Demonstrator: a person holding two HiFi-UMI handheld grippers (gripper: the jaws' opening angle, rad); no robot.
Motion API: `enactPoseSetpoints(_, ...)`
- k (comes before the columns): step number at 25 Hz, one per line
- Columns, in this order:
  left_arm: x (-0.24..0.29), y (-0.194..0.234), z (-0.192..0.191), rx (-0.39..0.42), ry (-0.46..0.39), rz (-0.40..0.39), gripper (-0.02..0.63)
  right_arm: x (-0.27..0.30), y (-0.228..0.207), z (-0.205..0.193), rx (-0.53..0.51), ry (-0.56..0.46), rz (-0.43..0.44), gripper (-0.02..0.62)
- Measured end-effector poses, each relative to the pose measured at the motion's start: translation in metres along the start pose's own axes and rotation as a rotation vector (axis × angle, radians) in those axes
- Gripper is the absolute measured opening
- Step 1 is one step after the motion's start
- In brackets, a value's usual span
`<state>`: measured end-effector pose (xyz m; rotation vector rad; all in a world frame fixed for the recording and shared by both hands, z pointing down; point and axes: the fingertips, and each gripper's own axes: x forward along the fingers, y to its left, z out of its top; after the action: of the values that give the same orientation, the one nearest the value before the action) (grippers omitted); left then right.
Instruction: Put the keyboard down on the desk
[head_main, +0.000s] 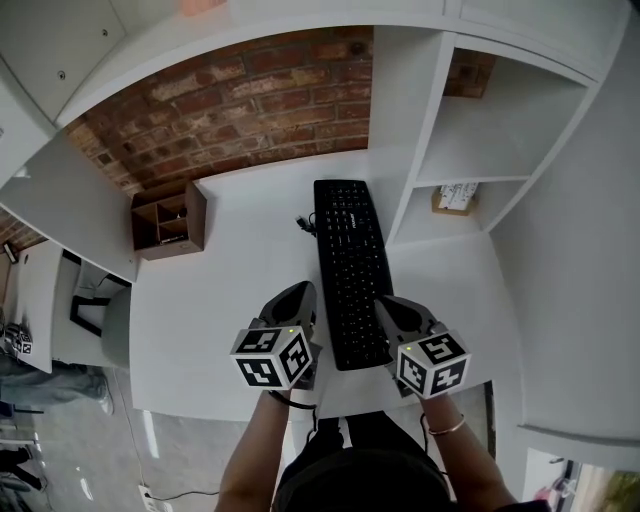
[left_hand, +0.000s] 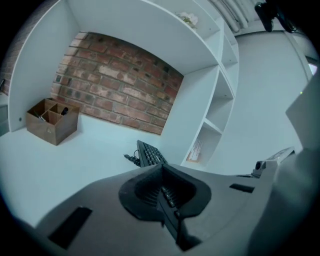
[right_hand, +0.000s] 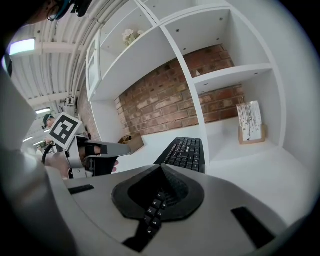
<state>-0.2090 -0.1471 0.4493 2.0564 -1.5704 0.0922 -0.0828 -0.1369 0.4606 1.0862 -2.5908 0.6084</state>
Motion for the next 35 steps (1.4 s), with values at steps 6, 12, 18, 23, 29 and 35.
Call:
enactPoseSetpoints(6, -0.033, -0.01, 0.004, 0.069, -0.044, -0.054, 0.008, -0.021, 0.013, 0.004, -0.013, -0.035, -0.017, 0.005)
enactPoseSetpoints(12, -0.069, -0.016, -0.005, 0.148, -0.052, -0.031, 0.008, -0.044, 0.027, 0.003, -0.02, -0.066, -0.035, 0.005)
enactPoseSetpoints(18, -0.096, -0.023, -0.011, 0.169, -0.068, -0.04, 0.008, -0.064, 0.042, 0.007, -0.038, -0.113, -0.055, 0.005)
enactPoseSetpoints(23, -0.116, -0.024, -0.016, 0.172, -0.076, -0.029, 0.008, -0.078, 0.056, 0.007, -0.081, -0.13, -0.066, 0.005)
enactPoseSetpoints(29, -0.132, -0.023, -0.013, 0.187, -0.097, -0.021, 0.008, -0.088, 0.068, 0.014, -0.087, -0.176, -0.076, 0.005)
enactPoseSetpoints(35, -0.148, -0.022, -0.013, 0.142, -0.116, -0.06, 0.008, -0.095, 0.078, 0.018, -0.088, -0.213, -0.092, 0.005)
